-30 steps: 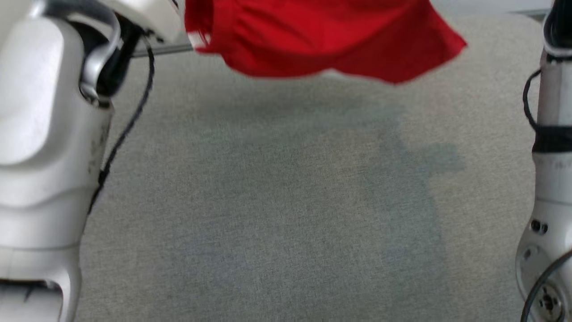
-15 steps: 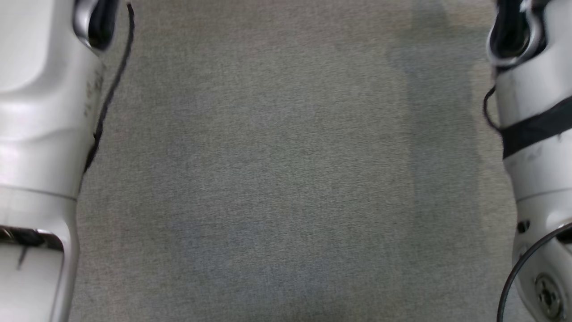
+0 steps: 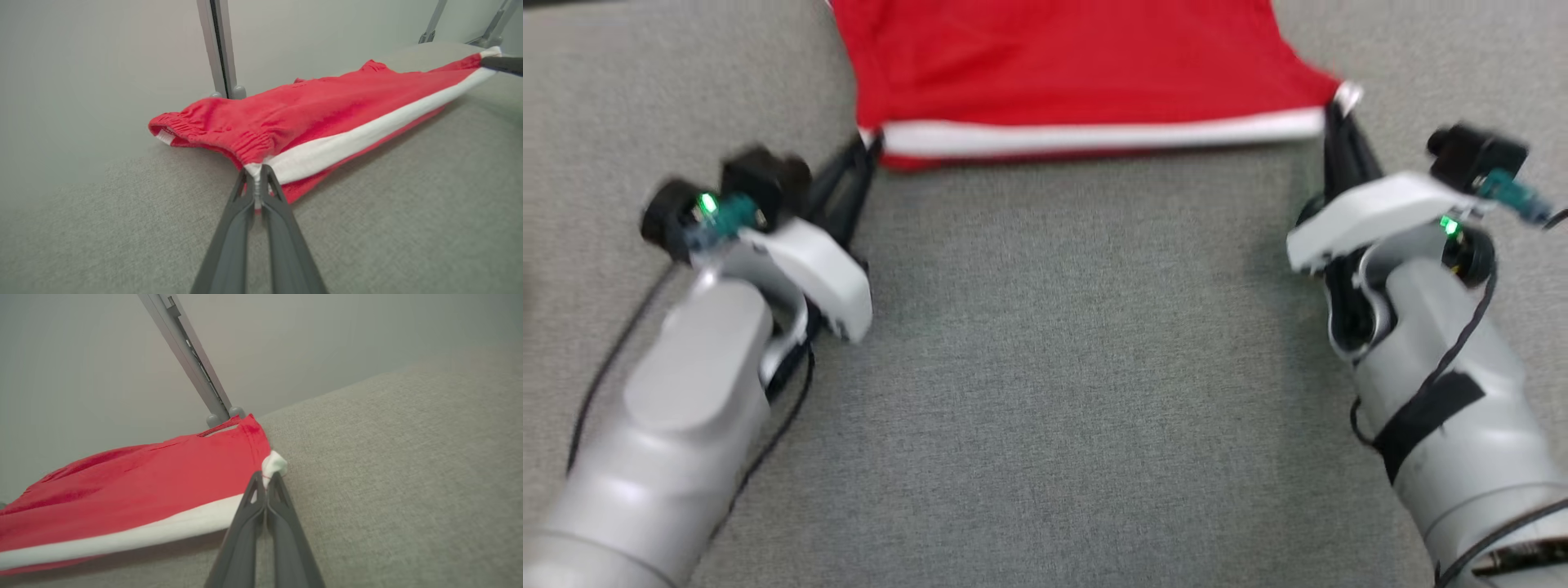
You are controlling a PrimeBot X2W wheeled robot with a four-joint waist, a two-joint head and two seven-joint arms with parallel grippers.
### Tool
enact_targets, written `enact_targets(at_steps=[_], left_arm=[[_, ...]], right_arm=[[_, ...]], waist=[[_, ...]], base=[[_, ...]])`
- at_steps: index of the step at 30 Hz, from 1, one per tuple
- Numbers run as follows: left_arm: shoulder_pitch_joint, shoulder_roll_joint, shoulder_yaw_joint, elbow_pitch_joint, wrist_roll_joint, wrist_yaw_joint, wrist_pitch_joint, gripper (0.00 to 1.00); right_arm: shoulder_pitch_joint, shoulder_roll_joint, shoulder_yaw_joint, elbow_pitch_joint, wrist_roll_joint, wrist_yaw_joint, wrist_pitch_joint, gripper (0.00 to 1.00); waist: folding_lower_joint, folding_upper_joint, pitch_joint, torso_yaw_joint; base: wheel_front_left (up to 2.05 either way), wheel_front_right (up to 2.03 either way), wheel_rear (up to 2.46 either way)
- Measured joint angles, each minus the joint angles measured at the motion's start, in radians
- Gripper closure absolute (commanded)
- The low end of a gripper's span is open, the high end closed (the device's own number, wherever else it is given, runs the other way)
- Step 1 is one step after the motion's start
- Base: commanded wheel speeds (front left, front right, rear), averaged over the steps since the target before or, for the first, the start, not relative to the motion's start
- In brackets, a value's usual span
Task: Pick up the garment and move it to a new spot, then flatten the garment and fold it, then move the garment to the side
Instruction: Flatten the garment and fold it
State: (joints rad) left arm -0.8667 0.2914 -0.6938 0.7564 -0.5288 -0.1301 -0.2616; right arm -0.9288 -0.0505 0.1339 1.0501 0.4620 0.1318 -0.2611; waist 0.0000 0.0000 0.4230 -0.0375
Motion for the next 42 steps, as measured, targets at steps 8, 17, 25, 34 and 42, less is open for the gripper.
enact_targets(at_steps=[8,17,25,34,42], left_arm=[[0.175,0.011,-0.066,-0.053,0.036,0.000,0.000,1.00],[0.379,0.003,-0.097,-0.094,0.052,0.000,0.000,1.00],[0.515,0.010,-0.128,-0.166,0.044,0.000,-0.002,1.00],[0.623,0.068,-0.172,-0.346,0.036,0.009,0.055,1.00],[0.701,0.115,-0.203,-0.523,0.027,0.035,0.125,1.00]], right_arm=[[0.108,-0.041,0.135,0.030,0.050,0.000,0.104,1.00],[0.269,-0.172,0.330,-0.089,0.191,0.000,0.314,1.00],[0.383,-0.300,0.373,-0.229,0.354,0.000,0.475,1.00],[0.496,-0.392,0.344,-0.358,0.435,0.000,0.568,1.00],[0.596,-0.445,0.260,-0.476,0.456,0.000,0.623,1.00]], waist=[[0.0000,0.0000,-0.130,0.003],[0.0000,0.0000,-0.314,-0.007],[0.0000,0.0000,-0.437,-0.007],[0.0000,0.0000,-0.479,0.011],[0.0000,0.0000,-0.482,0.032]], base=[[0.00,0.00,0.00],[0.00,0.00,0.00],[0.00,0.00,0.00],[0.00,0.00,0.00],[0.00,0.00,0.00]])
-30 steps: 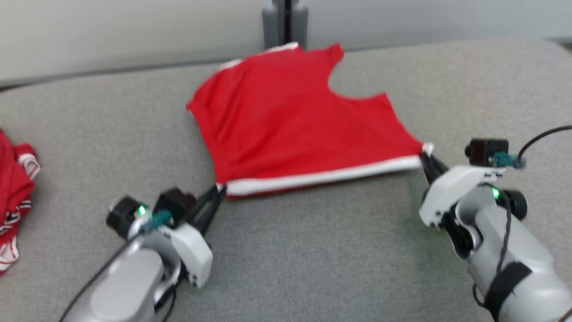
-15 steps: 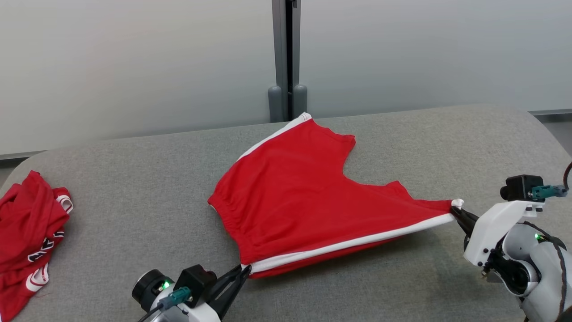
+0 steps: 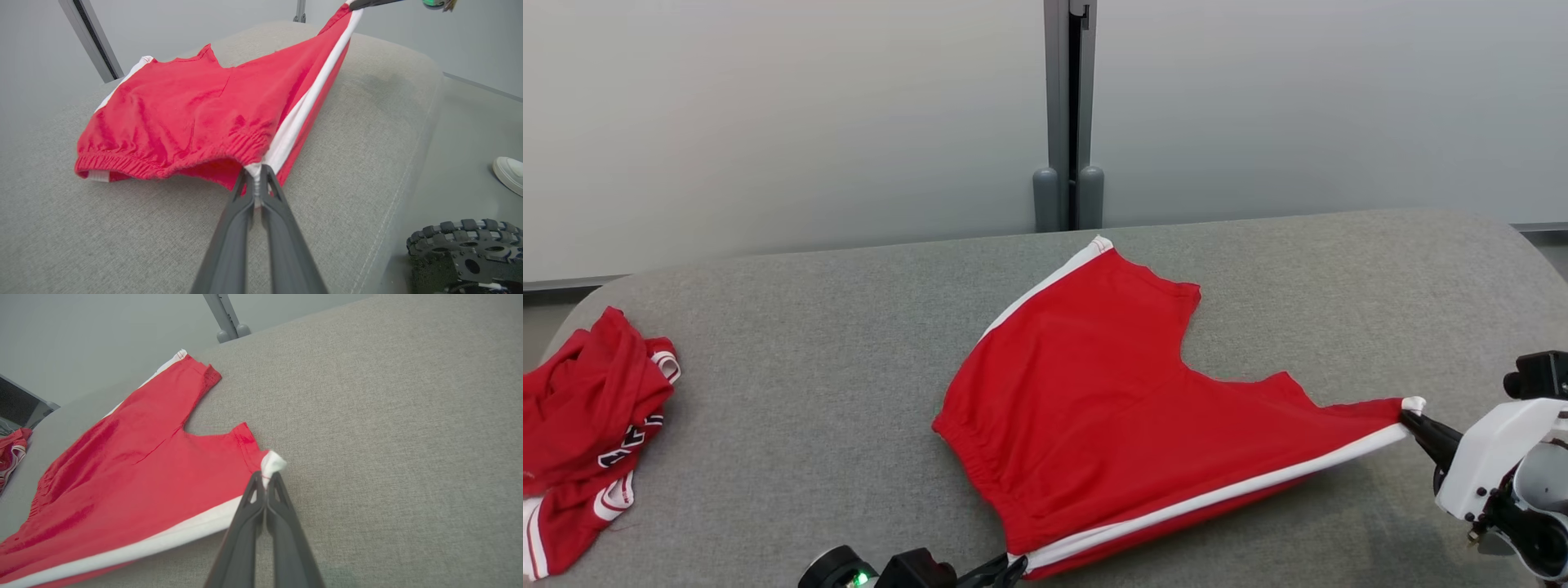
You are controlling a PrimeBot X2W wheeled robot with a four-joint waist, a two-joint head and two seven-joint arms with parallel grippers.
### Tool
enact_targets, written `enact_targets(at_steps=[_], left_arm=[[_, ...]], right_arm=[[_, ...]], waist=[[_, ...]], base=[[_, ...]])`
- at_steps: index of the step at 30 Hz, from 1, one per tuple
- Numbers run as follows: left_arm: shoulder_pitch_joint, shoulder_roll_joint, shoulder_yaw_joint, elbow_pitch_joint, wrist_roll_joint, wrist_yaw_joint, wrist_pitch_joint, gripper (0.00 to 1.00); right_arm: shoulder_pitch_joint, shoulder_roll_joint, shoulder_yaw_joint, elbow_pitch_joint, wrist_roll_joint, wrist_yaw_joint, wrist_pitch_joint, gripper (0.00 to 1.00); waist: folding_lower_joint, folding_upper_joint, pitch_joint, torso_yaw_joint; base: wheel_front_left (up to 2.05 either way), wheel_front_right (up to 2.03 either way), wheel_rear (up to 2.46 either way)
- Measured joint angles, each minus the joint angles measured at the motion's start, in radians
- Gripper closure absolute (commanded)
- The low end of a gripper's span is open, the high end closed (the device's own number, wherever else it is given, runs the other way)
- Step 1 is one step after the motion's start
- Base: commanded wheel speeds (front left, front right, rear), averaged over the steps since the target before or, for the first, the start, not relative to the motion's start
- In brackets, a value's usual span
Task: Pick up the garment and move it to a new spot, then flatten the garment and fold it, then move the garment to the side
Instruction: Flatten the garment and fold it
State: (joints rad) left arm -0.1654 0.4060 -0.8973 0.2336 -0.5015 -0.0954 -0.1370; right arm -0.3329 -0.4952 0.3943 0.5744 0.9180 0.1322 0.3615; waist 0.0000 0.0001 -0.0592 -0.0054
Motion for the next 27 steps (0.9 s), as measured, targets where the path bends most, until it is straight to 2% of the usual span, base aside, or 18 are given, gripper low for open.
enact_targets(at_steps=[5,8,15,20,27], left_arm=[[-0.006,0.000,0.010,-0.041,-0.002,0.018,0.009,1.00],[-0.050,-0.012,0.010,-0.060,0.003,0.018,0.022,1.00],[-0.163,-0.054,0.018,-0.058,0.010,0.007,0.013,1.00],[-0.238,-0.100,0.040,-0.001,-0.017,-0.007,-0.007,1.00],[-0.373,-0.174,0.017,0.126,-0.036,-0.027,-0.050,1.00]], right_arm=[[0.009,-0.001,-0.063,-0.057,-0.037,0.000,0.012,1.00],[-0.013,0.003,-0.109,-0.107,-0.080,0.000,0.031,1.00],[-0.159,0.038,-0.192,-0.147,-0.184,0.000,0.103,1.00],[-0.287,0.086,-0.236,-0.095,-0.253,-0.001,0.149,1.00],[-0.460,0.112,-0.264,0.042,-0.363,-0.001,0.176,1.00]], waist=[[0.0000,0.0000,0.011,0.023],[0.0000,0.0000,0.022,0.061],[0.0000,0.0000,0.090,0.128],[0.0000,0.0000,0.148,0.178],[0.0000,0.0000,0.238,0.249]], base=[[0.00,0.00,0.00],[0.00,0.00,0.00],[0.00,0.00,0.00],[0.00,0.00,0.00],[0.00,0.00,0.00]])
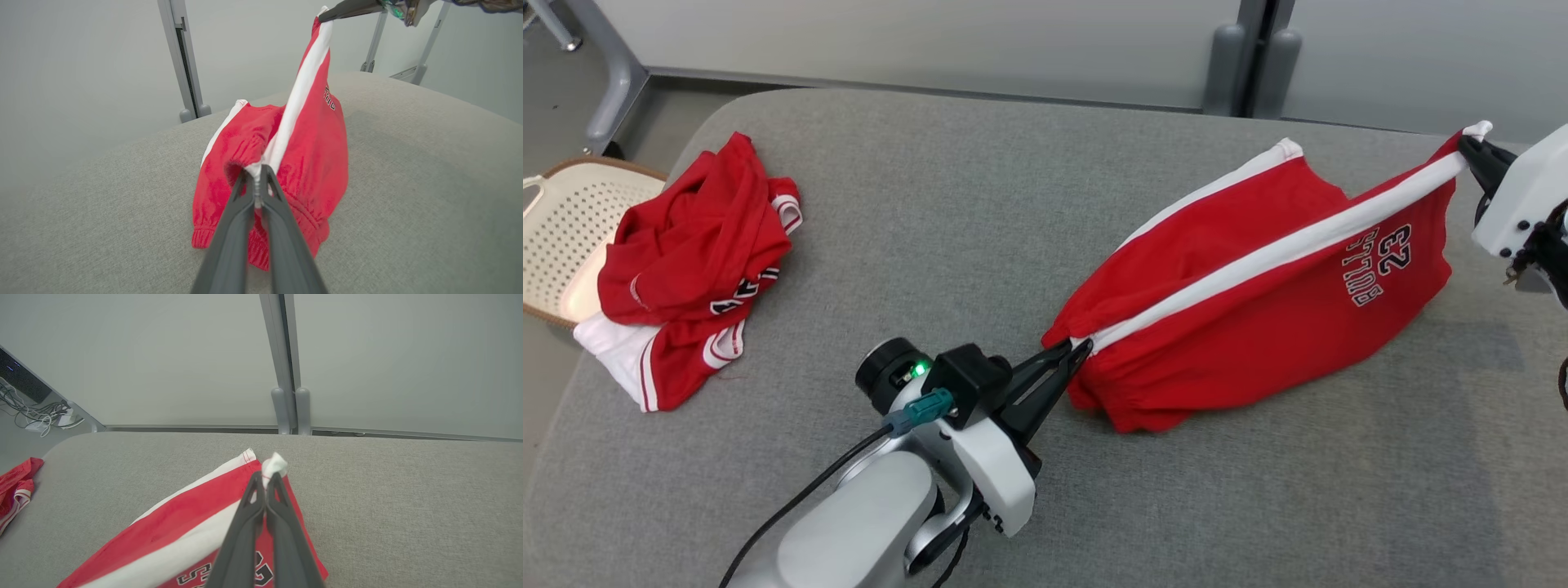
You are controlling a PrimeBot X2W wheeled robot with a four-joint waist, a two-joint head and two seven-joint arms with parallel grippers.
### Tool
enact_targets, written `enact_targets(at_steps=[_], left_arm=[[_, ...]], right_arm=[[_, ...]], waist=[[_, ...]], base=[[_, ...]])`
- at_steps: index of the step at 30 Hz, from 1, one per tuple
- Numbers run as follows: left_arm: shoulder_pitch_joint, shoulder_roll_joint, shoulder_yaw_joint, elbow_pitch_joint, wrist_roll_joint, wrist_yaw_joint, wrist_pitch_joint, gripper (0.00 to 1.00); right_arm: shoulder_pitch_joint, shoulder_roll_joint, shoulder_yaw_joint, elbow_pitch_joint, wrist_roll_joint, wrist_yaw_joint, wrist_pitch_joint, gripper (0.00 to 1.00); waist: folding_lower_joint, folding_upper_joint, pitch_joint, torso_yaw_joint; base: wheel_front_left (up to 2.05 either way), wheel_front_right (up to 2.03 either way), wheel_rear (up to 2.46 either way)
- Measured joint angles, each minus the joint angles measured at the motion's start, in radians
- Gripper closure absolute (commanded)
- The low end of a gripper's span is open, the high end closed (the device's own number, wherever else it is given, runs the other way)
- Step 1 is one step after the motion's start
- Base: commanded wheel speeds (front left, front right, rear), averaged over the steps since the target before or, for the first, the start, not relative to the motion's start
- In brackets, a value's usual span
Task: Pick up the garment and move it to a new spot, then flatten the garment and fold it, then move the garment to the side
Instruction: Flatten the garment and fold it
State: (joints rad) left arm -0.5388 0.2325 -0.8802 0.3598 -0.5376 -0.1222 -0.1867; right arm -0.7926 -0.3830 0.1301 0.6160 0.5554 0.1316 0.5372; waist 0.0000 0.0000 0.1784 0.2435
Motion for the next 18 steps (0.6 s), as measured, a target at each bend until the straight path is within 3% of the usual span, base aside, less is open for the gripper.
enact_targets(at_steps=[9,18], left_arm=[[-0.146,-0.104,-0.052,0.172,-0.020,-0.007,-0.055,1.00],[-0.229,-0.157,-0.091,0.258,-0.072,-0.007,-0.074,1.00]], right_arm=[[-0.163,0.012,-0.009,0.148,-0.095,0.000,-0.017,1.00],[-0.274,0.024,-0.019,0.268,-0.162,-0.001,-0.091,1.00]], waist=[[0.0000,0.0000,0.111,0.090],[0.0000,0.0000,0.199,0.163]], base=[[0.00,0.00,0.00],[0.00,0.00,0.00]])
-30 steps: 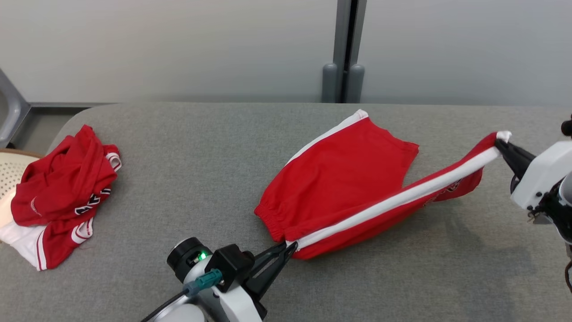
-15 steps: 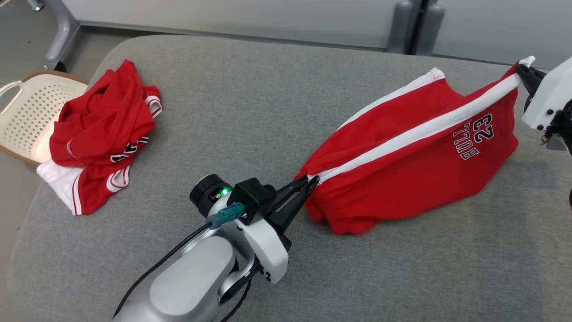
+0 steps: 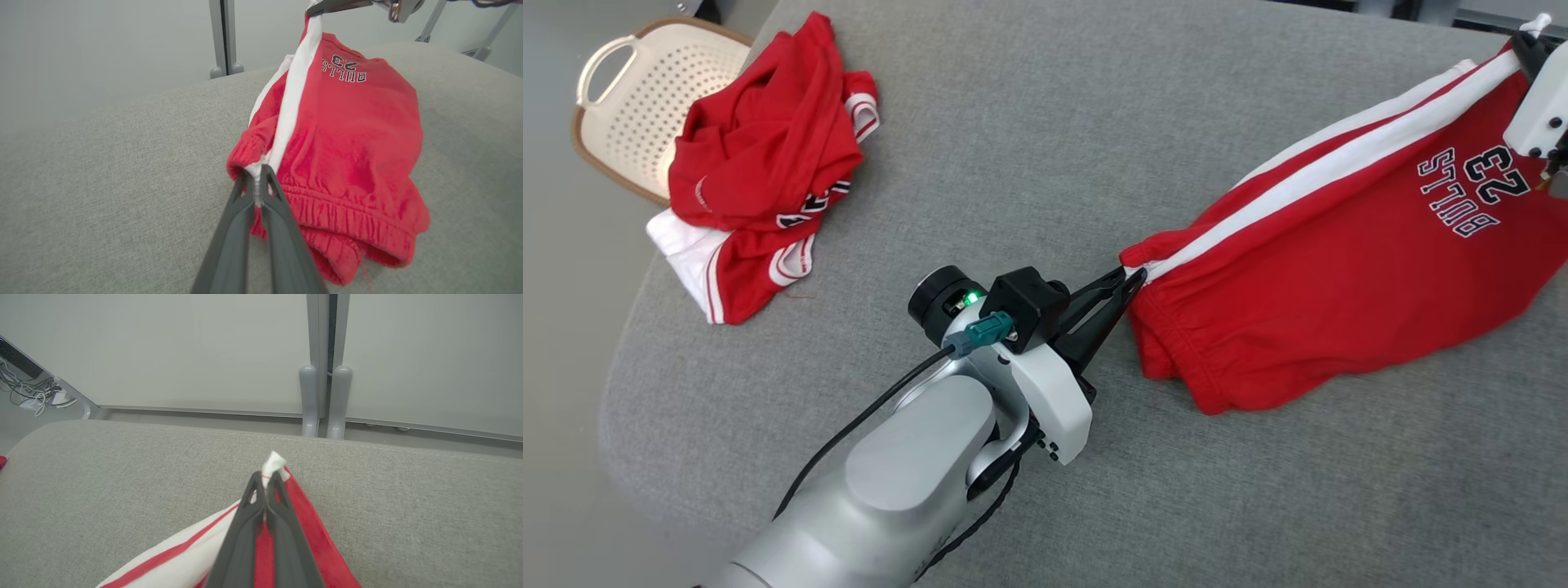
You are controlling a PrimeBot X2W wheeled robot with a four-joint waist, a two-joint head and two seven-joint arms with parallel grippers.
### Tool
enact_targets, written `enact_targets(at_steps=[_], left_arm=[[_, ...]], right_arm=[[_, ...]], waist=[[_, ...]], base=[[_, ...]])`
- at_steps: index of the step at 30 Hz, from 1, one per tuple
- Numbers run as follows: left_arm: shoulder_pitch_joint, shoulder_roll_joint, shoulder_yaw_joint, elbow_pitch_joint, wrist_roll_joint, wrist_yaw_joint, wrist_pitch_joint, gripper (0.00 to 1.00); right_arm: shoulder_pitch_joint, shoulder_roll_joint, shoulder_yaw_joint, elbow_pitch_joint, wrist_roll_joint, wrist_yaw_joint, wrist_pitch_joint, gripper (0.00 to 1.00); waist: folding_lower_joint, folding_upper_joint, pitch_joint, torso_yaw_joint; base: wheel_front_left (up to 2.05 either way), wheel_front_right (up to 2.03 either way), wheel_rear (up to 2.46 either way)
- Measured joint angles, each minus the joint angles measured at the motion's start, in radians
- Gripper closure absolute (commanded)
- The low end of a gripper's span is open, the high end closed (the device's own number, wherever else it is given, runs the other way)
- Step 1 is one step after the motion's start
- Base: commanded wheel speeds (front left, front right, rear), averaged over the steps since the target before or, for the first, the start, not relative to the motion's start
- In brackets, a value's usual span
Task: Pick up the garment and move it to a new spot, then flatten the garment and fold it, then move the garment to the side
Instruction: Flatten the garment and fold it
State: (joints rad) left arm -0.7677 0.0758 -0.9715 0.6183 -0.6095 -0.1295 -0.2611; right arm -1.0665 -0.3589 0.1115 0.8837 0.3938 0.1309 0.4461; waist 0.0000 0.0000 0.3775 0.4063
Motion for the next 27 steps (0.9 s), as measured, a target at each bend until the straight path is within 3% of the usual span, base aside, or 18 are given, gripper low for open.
enact_targets(at_steps=[6,8,9,10,19,27], left_arm=[[-0.004,-0.017,0.013,0.003,-0.009,0.000,-0.001,0.97],[-0.004,-0.018,0.018,0.005,-0.011,0.000,-0.001,0.51],[-0.004,-0.020,0.023,0.006,-0.011,0.000,-0.001,0.08],[-0.004,-0.021,0.026,0.007,-0.009,0.000,-0.001,0.00],[0.011,-0.027,0.094,0.032,-0.009,0.000,-0.001,0.00],[0.079,-0.028,0.240,0.013,0.004,0.006,-0.002,0.00]], right_arm=[[-0.025,0.011,-0.001,0.073,-0.026,0.000,-0.047,1.00],[-0.027,0.013,-0.001,0.085,-0.028,0.000,-0.054,1.00],[-0.030,0.015,-0.002,0.098,-0.034,0.000,-0.061,1.00],[-0.033,0.014,-0.004,0.110,-0.047,0.000,-0.077,0.00],[-0.072,0.021,-0.061,0.210,-0.097,-0.001,-0.187,0.00],[-0.037,0.040,-0.034,0.190,-0.060,0.000,-0.318,0.00]], waist=[[0.0000,0.0000,0.035,0.027],[0.0000,0.0000,0.039,0.029],[0.0000,0.0000,0.043,0.030],[0.0000,0.0000,0.047,0.031],[0.0000,0.0000,0.058,0.018],[0.0000,0.0000,0.008,-0.013]], base=[[0.00,0.00,0.00],[0.00,0.00,0.00],[0.00,0.00,0.00],[0.00,0.00,0.00],[0.00,0.00,0.00],[0.00,0.00,0.00]])
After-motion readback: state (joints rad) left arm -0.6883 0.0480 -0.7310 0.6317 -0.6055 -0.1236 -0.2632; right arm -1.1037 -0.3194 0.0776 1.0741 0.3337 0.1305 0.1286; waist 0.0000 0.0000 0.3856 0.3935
